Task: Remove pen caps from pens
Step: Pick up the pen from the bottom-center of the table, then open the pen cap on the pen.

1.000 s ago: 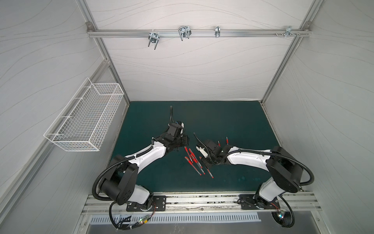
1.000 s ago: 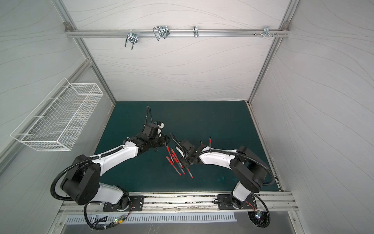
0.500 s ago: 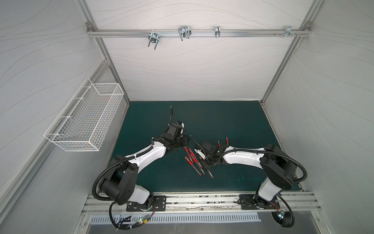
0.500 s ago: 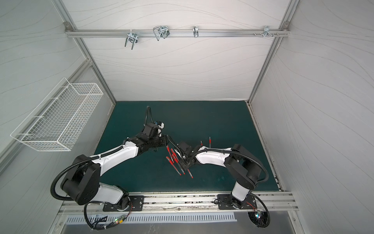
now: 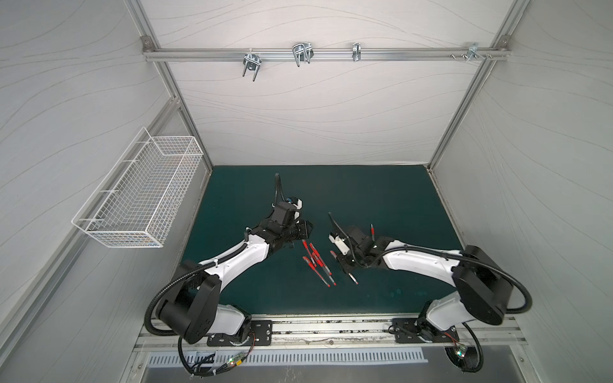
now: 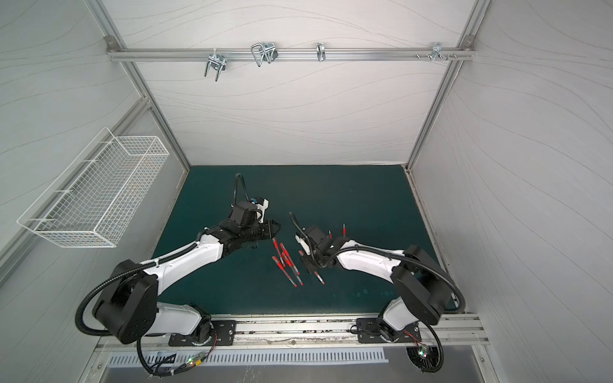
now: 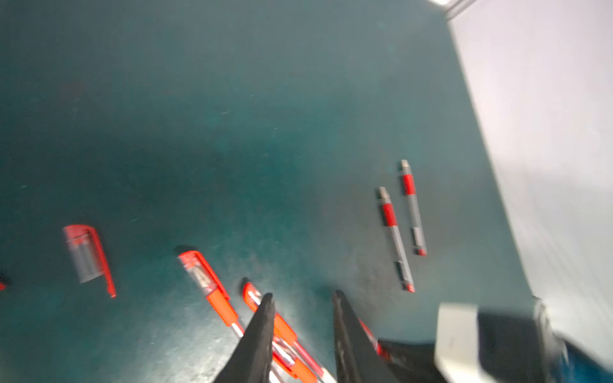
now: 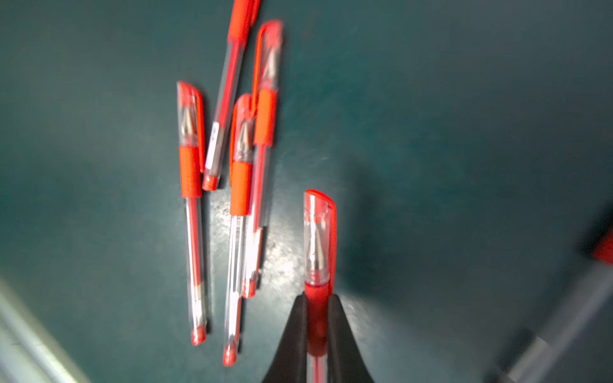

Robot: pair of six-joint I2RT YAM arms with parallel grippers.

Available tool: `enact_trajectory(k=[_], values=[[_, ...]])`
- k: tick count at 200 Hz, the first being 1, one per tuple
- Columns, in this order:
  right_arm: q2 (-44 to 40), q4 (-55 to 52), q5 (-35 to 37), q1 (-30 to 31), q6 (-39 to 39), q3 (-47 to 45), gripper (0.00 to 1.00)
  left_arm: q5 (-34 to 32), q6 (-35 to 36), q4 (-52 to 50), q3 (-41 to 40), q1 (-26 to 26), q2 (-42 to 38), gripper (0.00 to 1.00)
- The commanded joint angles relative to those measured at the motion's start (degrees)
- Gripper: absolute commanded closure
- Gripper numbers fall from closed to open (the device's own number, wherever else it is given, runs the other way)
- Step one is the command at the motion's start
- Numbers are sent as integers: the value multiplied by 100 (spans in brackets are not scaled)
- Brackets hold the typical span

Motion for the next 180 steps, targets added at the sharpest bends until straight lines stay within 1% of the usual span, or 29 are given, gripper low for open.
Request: enact_trajectory(k=[1, 14, 30, 43, 56, 81, 94, 107, 153, 180], values=[[-790, 754, -1030, -557, 354, -472, 94, 418, -123, 926, -250, -76, -505, 65], [-1295, 1258, -1670, -959, 510, -853, 95, 545, -94, 1393, -478, -143, -781, 63], [-1838, 1911, -2408, -1464, 753, -1293, 95, 970, -113, 2268, -819, -177, -1058, 62], [-2145, 2417, -2932, -1730, 948, -1597, 95, 1320, -126, 3022, -1071, -232, -1221, 61], [-2329, 2962, -3392, -1877, 1136, -1825, 95, 1586, -51, 3432, -1217, -349, -1340, 59], [-2375, 3887, -4047, -1898, 1442, -2084, 94, 2030, 207, 3838, -1307, -607, -1436, 56], [-2351, 4254, -4221, -1900, 1575, -2172, 94, 2224, 309, 3857, -1255, -738, -1380, 55], [-2340, 4520, -4323, -1898, 1658, -2240, 94, 2286, 384, 3796, -1177, -829, -1325, 55], [-2365, 5086, -4501, -1900, 1847, -2402, 94, 2174, 579, 3354, -974, -931, -1128, 55], [-2385, 5180, -4543, -1889, 1851, -2434, 94, 2112, 602, 3270, -894, -1006, -993, 55]])
